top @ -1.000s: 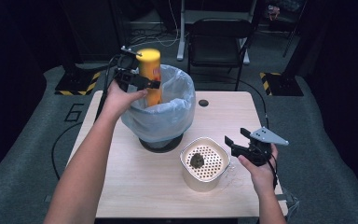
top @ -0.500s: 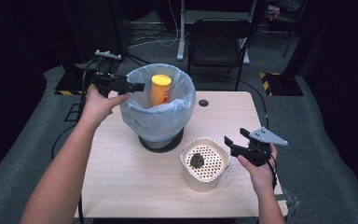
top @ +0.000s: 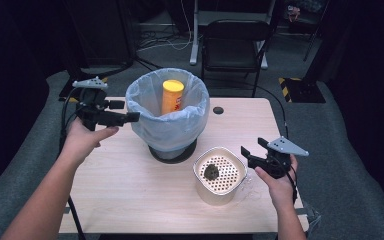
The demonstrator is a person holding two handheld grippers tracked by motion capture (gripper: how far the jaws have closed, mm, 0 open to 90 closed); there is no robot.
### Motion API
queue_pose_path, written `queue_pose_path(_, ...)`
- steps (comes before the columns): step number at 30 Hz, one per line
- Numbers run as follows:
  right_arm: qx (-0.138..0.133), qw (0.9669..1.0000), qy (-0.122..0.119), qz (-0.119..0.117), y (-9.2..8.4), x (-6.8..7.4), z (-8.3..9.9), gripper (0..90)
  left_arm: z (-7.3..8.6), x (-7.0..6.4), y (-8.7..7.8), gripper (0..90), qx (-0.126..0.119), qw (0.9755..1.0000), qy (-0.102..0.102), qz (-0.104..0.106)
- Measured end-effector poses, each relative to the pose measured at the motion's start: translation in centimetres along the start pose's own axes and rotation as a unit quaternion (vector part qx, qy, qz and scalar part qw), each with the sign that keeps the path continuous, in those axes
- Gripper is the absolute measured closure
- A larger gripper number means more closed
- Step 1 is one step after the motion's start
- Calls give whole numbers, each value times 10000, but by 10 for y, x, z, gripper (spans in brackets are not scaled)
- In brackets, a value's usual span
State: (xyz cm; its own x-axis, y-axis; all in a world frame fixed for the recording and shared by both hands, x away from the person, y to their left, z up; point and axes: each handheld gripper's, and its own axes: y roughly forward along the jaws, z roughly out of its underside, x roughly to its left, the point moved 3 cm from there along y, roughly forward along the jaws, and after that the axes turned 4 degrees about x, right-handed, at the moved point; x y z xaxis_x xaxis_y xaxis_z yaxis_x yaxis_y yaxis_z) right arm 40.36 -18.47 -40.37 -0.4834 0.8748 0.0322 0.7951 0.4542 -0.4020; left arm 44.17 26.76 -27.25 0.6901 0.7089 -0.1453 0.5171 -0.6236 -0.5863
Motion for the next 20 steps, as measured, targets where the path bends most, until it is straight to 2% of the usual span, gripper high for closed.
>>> queue_pose_path(6, 45, 10000, -83, -1, 1, 1, 2, 278, 36, 7, -3, 213, -66, 9999, -75, -84)
queue_pose_path(10, 98, 9999, -84, 30, 3, -1, 5, 282, 59, 14, 0, 211, -175, 9996, -199, -5)
queue_pose_path(15, 131, 9999, -34, 78, 3, -5, 7, 283, 93, 24, 10, 202, -242, 9991, -316, -163)
queue_pose_path(18, 165, 9998, -23, 125, 4, -10, 11, 283, 114, 30, 18, 169, -316, 9983, -363, -335)
queue_pose_path(20, 185, 9997, 7, 183, 6, -14, 14, 283, 131, 36, 25, 152, -251, 9980, -352, -452)
